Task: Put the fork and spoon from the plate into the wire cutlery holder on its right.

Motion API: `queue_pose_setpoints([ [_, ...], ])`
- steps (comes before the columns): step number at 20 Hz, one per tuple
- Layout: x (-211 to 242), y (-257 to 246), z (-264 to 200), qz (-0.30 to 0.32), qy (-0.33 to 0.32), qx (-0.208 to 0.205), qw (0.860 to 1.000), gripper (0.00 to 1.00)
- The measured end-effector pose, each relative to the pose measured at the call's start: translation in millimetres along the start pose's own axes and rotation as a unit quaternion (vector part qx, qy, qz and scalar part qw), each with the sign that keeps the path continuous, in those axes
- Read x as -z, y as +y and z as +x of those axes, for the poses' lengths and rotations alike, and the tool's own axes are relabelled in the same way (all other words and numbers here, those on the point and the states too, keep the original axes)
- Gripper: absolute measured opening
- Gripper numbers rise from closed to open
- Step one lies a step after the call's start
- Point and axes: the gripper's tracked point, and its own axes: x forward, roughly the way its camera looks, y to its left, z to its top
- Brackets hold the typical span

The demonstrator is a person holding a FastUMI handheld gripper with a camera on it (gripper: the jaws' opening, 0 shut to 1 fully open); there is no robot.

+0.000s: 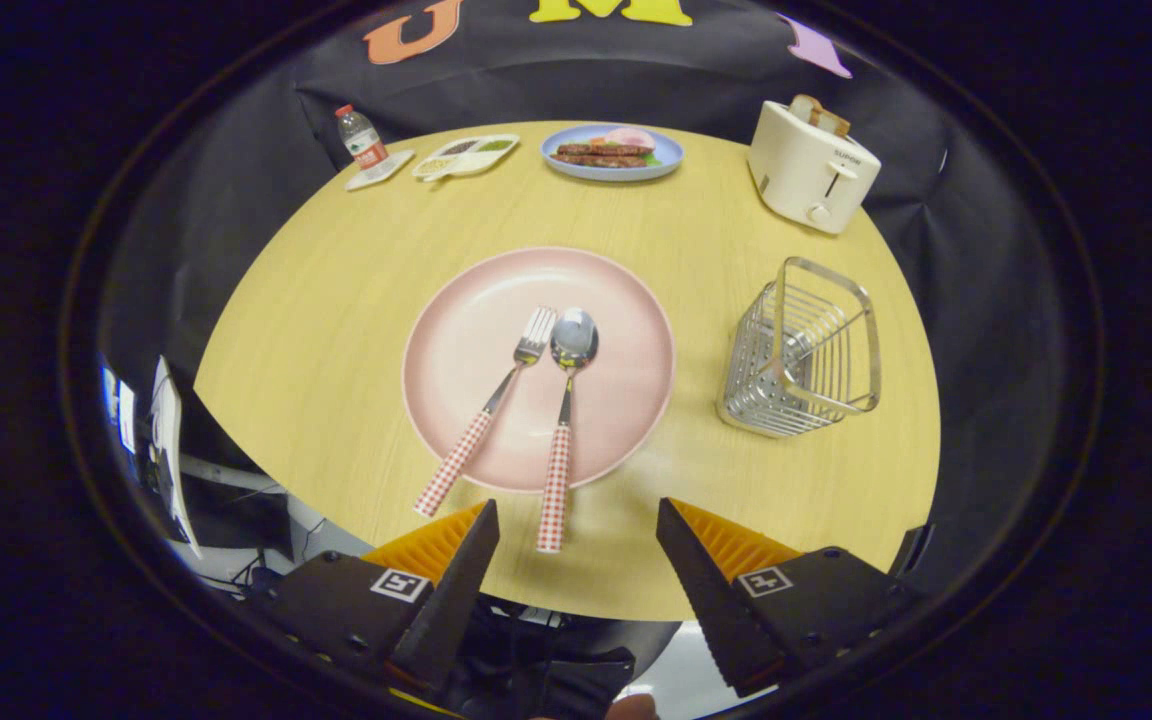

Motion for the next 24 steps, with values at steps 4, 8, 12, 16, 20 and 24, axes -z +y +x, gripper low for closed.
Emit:
queue_pose_setpoints([
  [4,5,4,18,-0.001,0.022,-0.003,1.0,0.88],
  [8,11,7,34,0.006,0.042,-0.005,0.999,0.69],
  [12,8,11,37,0.005,0.045,-0.011,0.999,0.49],
  [16,11,11,38,0.011,0.058,-0.014,0.998,0.19],
  [20,7,5,33,0.009,0.046,-0.005,0.999,0.07],
  [24,10,0,23,-0.002,0.042,0.0,0.999,0.06],
])
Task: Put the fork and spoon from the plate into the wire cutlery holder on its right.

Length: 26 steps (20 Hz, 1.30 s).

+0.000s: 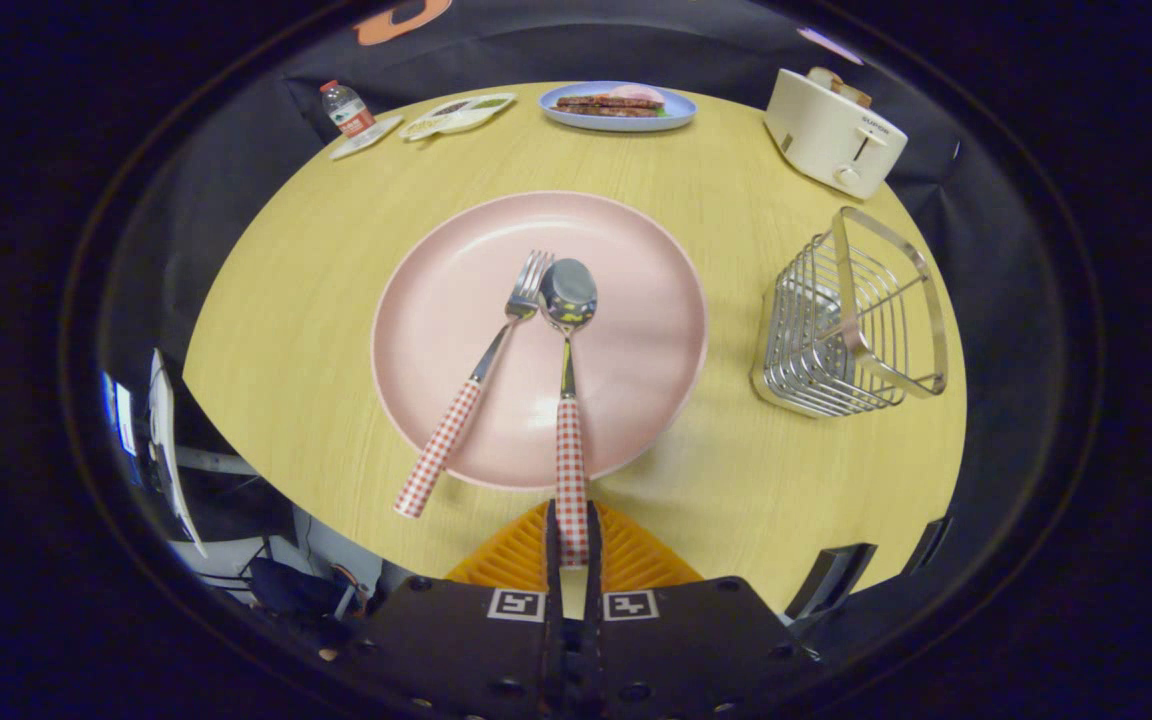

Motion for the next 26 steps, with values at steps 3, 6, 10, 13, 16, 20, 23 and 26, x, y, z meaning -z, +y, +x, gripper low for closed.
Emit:
queue_pose_setpoints([
  [3,-7,-3,-21,0.001,-0.026,-0.005,1.0,0.01],
  [6,-14,-9,-42,0.0,-0.039,-0.007,0.999,0.0],
  [10,-30,-27,-85,0.01,-0.058,-0.007,0.998,0.01],
  [13,-39,-57,-117,0.027,-0.075,0.013,0.997,0.0],
  [16,-39,-92,-140,0.051,-0.078,0.042,0.995,0.0],
  [20,-16,-115,-151,0.075,-0.023,0.037,0.996,0.0],
  [23,-10,-134,-155,0.076,0.014,0.045,0.996,0.0],
  [26,-9,-145,-153,0.074,0.044,0.048,0.995,0.01],
])
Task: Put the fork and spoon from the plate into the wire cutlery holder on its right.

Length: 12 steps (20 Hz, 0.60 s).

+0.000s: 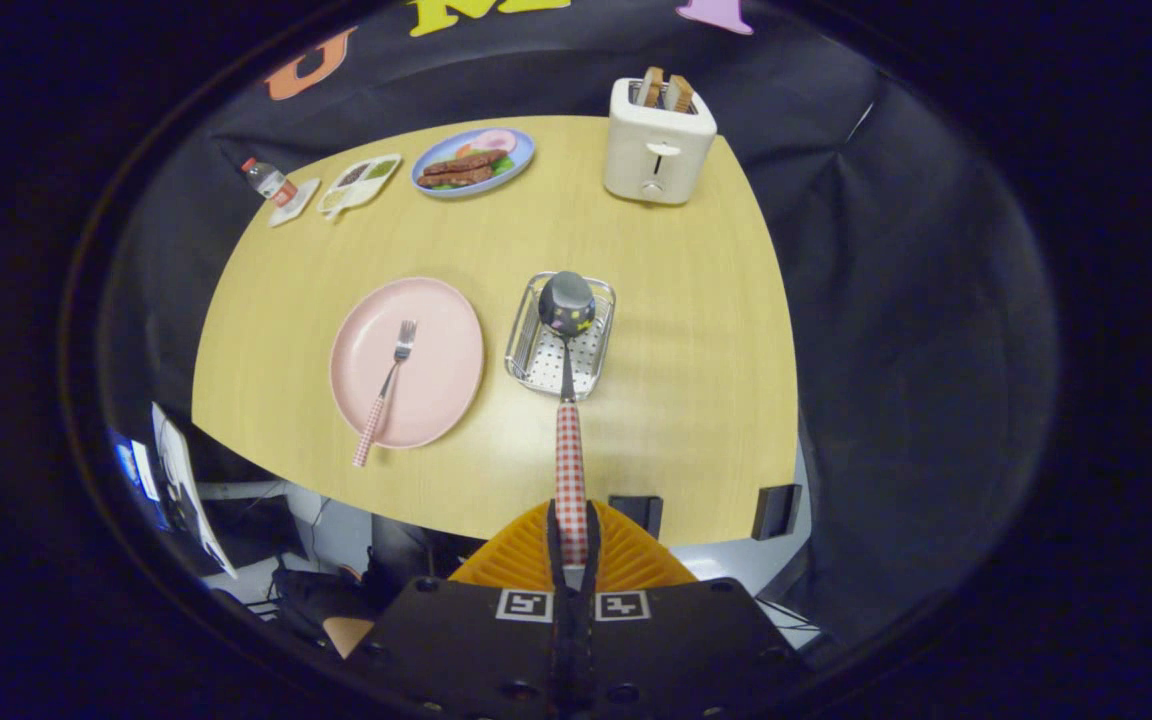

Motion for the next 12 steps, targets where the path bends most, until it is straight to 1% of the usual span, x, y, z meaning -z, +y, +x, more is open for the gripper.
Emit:
queue_pose_setpoints([
  [6,-6,2,10,-0.026,0.06,-0.005,0.998,0.01],
  [9,-9,2,13,-0.031,0.083,0.002,0.996,0.01],
  [12,-18,-1,15,-0.03,0.095,0.011,0.995,0.04],
])
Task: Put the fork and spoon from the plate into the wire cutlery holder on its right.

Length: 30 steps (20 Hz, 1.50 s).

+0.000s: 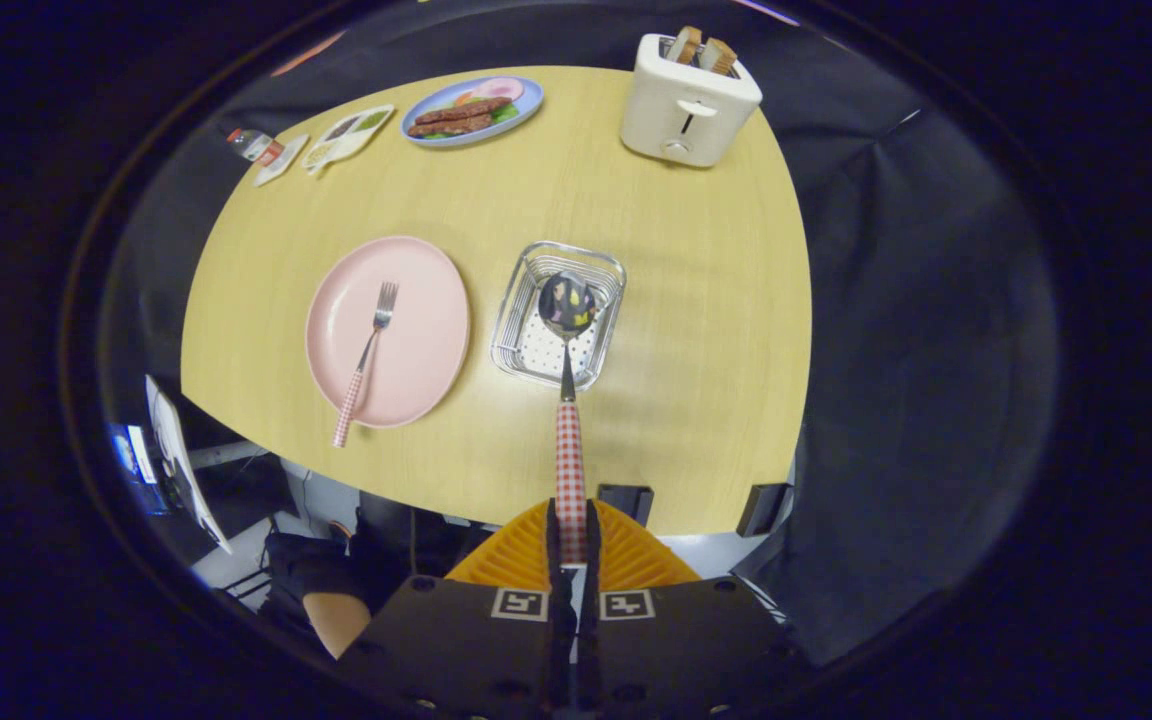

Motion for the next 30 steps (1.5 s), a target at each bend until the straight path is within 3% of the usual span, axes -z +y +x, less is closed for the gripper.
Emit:
queue_pose_setpoints([
  [11,-6,7,1,-0.002,0.045,-0.009,0.999,0.04],
  [12,-6,5,0,-0.003,0.043,-0.005,0.999,0.09],
  [26,-50,10,-17,0.01,-0.042,-0.004,0.999,0.13],
  [30,-58,13,-26,0.01,-0.074,0.001,0.997,0.27],
])
